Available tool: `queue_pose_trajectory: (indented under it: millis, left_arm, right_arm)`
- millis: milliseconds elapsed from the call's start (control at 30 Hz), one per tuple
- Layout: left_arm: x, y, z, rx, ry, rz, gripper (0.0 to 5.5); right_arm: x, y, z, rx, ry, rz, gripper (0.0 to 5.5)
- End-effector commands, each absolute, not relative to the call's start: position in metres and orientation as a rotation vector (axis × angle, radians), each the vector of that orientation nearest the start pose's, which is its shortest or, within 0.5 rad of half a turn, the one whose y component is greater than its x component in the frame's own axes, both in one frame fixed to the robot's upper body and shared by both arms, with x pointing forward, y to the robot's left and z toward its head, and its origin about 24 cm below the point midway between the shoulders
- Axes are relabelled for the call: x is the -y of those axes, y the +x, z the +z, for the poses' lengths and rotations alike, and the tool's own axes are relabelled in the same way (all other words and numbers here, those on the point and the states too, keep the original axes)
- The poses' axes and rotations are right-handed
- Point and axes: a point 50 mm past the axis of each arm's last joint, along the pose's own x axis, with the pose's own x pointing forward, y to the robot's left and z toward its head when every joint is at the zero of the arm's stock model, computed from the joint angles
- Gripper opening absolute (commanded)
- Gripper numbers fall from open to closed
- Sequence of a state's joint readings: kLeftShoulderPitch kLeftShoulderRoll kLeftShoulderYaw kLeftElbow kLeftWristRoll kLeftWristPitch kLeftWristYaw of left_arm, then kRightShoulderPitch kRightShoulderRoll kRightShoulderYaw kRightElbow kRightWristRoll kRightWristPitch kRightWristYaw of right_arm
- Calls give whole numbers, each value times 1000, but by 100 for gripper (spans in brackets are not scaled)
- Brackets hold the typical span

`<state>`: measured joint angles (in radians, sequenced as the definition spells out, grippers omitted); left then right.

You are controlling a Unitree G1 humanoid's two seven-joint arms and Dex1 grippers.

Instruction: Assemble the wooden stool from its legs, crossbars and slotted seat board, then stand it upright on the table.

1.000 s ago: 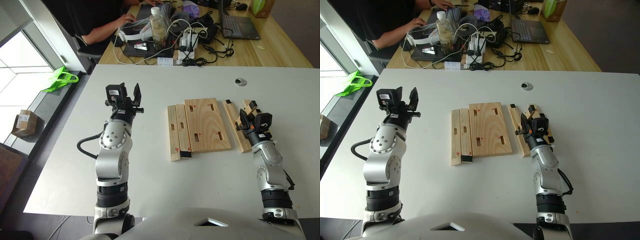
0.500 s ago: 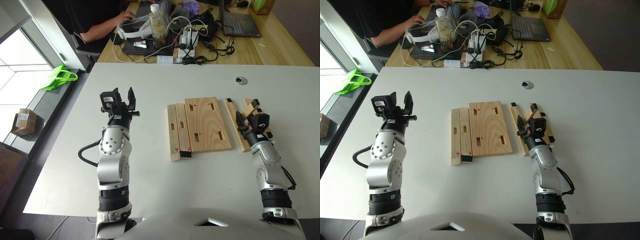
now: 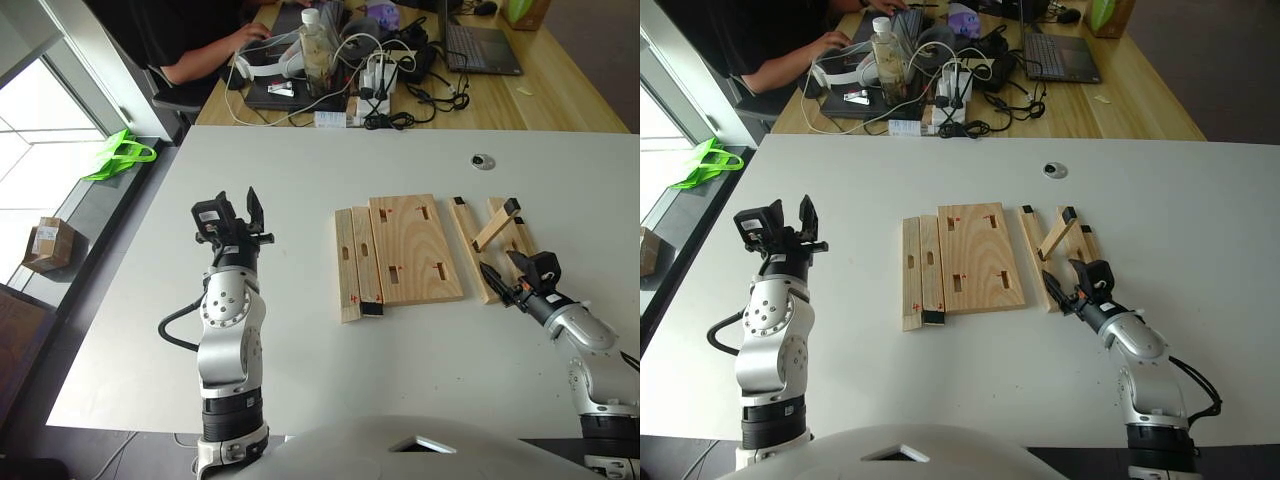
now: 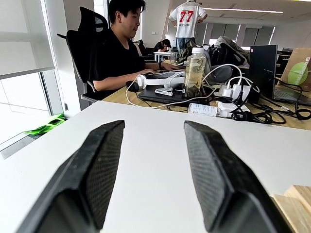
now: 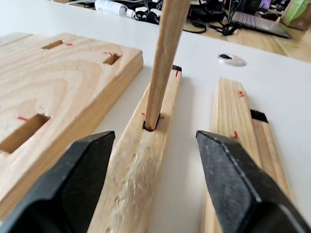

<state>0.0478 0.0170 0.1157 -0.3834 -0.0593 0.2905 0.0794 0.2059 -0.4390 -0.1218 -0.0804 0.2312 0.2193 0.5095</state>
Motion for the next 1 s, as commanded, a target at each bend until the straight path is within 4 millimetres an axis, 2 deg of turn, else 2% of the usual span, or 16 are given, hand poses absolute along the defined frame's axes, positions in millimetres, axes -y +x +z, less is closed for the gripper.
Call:
queue_pose_trajectory:
  millis: [33,67,200,300,533,800,1000]
  left_arm:
    - [-183,237,94,60,-31,193,225]
    - [-183,237,94,59,-31,192,225]
    - [-182,237,94,58,-29,187,225]
    - [-181,240,94,62,-28,178,225]
    - [-180,243,93,34,-23,162,225]
    - [-171,240,70,-150,10,99,225]
    - [-172,241,71,-163,8,104,225]
  right_arm:
    - [237,196,21,-387,-90,365,311]
    - [236,194,21,-393,-84,366,311]
    - [234,190,20,-437,-68,367,383]
    - [232,187,16,-482,-98,362,383]
    - [224,195,16,-489,-109,331,383]
    - [223,196,12,-510,-112,310,383]
    - [223,196,11,-523,-120,307,286]
